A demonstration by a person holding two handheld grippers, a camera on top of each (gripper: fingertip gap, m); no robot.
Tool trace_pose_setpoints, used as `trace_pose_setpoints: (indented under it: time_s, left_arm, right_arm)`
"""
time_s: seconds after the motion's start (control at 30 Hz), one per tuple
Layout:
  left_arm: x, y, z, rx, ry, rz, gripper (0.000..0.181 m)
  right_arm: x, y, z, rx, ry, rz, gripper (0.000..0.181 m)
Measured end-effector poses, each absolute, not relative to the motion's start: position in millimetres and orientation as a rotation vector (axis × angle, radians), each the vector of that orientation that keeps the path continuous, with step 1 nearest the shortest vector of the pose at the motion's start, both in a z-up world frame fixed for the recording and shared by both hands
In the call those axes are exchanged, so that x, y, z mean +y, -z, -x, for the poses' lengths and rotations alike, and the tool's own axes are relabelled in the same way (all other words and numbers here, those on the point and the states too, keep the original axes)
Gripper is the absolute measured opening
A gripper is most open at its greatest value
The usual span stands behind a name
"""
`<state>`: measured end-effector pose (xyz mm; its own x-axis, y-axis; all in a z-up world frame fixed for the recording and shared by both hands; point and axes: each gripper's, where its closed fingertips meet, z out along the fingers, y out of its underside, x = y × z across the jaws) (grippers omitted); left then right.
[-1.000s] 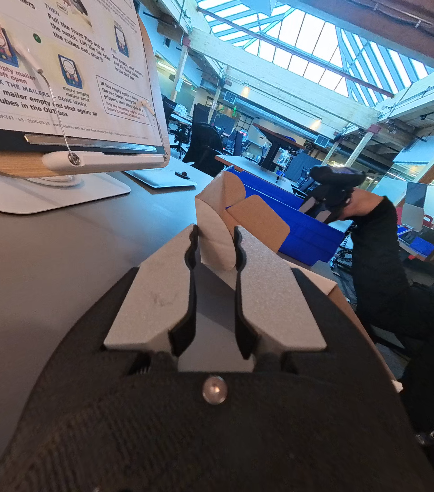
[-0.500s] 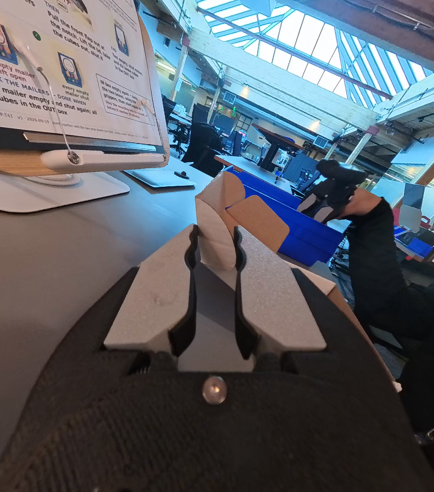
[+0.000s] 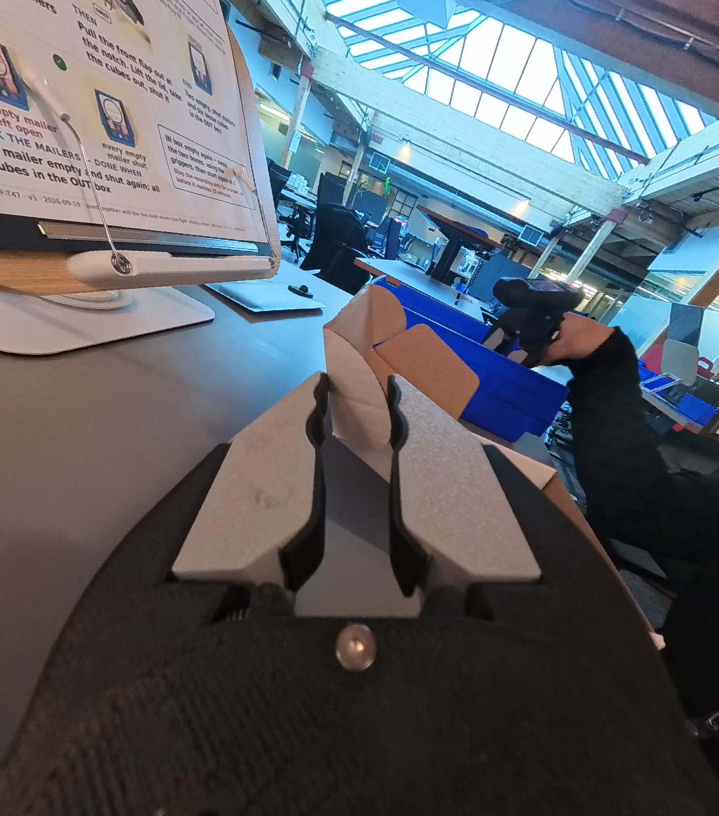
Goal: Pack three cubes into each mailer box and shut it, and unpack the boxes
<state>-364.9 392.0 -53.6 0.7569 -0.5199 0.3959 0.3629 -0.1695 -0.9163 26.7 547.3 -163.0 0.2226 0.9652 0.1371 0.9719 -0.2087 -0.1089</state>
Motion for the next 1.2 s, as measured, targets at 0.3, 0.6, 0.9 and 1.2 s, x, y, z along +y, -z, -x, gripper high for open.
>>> trace_pose_setpoints:
  time_s: [0.3,0.6,0.9,1.2]
  left_arm:
    - [391.9,53.5,364.7,0.131,0.784,1.555,0.024]
    - [390.8,50.8,363.4,0.139,0.781,1.547,0.025]
    - [385.2,38.5,374.4,0.156,0.588,1.516,0.0]
    - [383.9,37.6,377.5,0.123,0.612,1.534,0.0]
  right_arm:
    - [548.3,139.5,-33.1,-1.763,0.057,2.263,0.043]
    - [504.1,29.8,49.6,-1.668,-0.342,1.682,0.043]
    - [346.3,4.6,167.3,-1.952,-0.709,1.195,0.047]
    - [338.1,124.9,226.4,-2.218,-0.5,1.456,0.043]
